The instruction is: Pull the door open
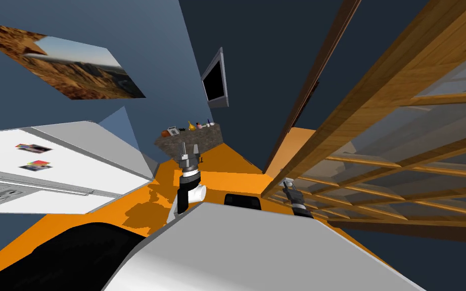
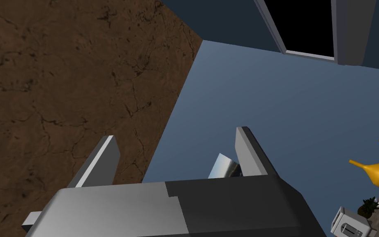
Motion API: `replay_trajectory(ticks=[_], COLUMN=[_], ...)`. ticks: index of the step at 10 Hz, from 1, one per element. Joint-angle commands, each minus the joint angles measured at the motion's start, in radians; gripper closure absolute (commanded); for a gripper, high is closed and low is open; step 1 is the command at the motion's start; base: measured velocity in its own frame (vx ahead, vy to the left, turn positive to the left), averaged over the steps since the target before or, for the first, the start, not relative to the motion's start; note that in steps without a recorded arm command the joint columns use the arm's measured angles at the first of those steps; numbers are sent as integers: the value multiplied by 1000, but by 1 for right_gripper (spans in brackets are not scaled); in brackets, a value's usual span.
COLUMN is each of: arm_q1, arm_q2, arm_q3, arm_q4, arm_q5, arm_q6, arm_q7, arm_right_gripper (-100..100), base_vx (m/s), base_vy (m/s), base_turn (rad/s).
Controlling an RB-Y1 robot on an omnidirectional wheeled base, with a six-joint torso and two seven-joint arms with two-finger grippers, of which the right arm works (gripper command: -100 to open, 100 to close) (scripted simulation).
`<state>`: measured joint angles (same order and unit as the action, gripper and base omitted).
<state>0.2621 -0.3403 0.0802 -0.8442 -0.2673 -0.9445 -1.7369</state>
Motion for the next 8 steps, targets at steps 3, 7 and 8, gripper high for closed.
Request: replay_trajectory(ticks=[3, 7, 8], arm_q1=[24, 54, 48], arm_q2=[-27, -62, -54], arm_q3=[25, 54, 53], arm_q4=[6, 15, 17], arm_q5=[21, 46, 44], arm_q6=[-50, -109, -96], arm_q7=[-38, -83, -75], arm_right_gripper=[100, 100, 100], base_vx=[-193, -232, -98], base_vy=[-30, -44, -14], base_turn=[103, 114, 26])
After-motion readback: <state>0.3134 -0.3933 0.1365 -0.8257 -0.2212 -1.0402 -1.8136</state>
